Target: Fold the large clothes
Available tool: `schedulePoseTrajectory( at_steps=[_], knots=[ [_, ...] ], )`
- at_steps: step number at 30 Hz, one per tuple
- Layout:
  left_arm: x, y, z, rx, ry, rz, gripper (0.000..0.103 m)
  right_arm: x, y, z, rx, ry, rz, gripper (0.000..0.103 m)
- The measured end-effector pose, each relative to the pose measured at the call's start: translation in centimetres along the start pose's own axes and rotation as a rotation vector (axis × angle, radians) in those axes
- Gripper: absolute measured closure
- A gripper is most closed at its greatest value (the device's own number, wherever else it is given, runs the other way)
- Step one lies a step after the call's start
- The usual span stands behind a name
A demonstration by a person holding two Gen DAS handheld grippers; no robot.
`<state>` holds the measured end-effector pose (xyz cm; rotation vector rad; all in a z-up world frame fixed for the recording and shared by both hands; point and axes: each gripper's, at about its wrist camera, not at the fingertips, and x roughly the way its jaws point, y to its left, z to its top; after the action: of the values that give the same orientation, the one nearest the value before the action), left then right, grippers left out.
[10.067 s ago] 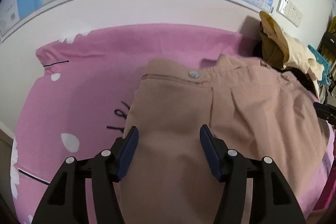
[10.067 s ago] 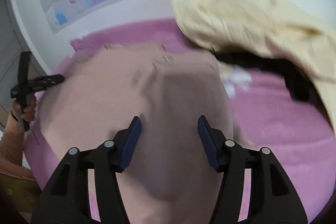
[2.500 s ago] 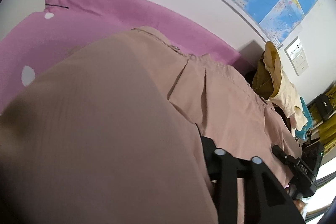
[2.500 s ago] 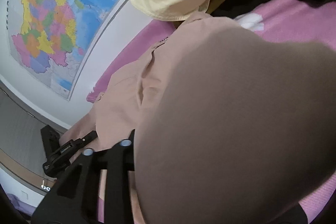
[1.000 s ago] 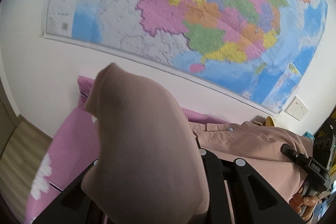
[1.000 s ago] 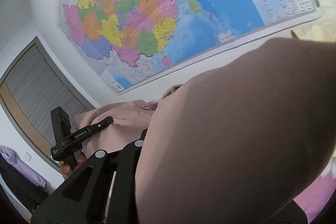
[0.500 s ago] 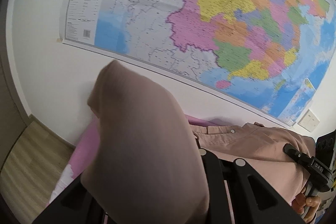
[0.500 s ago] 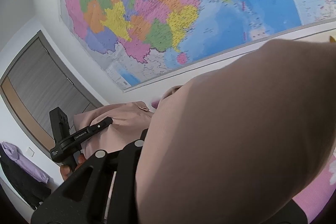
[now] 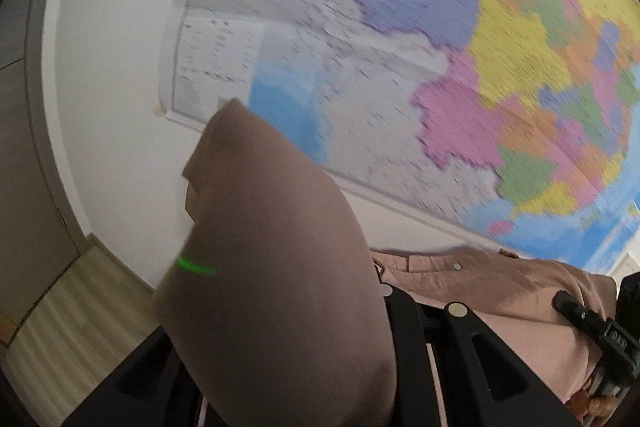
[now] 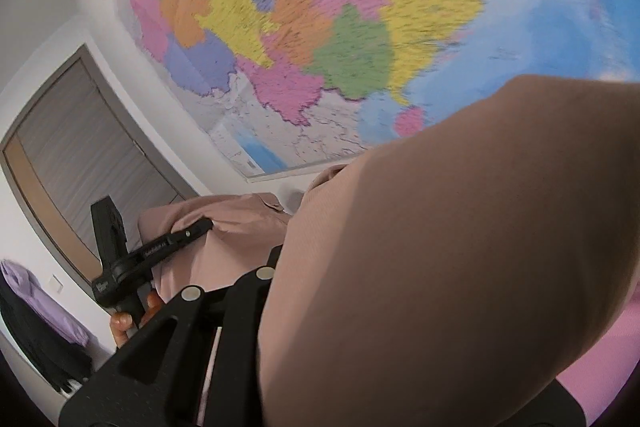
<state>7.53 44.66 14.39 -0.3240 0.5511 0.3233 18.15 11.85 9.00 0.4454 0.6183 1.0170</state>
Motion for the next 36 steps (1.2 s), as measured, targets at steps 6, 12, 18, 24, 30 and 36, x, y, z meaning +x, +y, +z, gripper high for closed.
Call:
schedulePoseTrajectory(
  at_steps=[6, 12, 18, 24, 30, 36],
  knots=[
    [5.9, 5.7, -2.6, -0.077, 0.082, 0.074, 0.089, 6.3, -2.1, -4.6, 0.006, 0.132, 0.0, 0.088],
    [10.7, 10.7, -7.6, -0.16, 0.226, 0.135, 0.088, 8.7, -5.3, -9.9, 0.051, 0.29, 0.006, 0.08],
    [9.9, 10.5, -8.4, -0.098, 0.206, 0.159, 0.085, 4.6, -6.6, -10.6, 0.055, 0.295, 0.016, 0.065],
    [9.6, 10.6, -8.9, -0.091, 0.211, 0.156, 0.073, -0.8, -10.6, -11.5, 0.158, 0.284, -0.004, 0.045],
    [10.4, 11.0, -9.5, -0.093, 0.242, 0.156, 0.07, -0.1, -12.7, -11.9, 0.21, 0.304, -0.019, 0.063],
    [10.8, 10.8, -6.9, -0.071, 0.224, 0.195, 0.089, 1.7, -11.3, -12.0, 0.198, 0.286, 0.034, 0.089]
  ],
)
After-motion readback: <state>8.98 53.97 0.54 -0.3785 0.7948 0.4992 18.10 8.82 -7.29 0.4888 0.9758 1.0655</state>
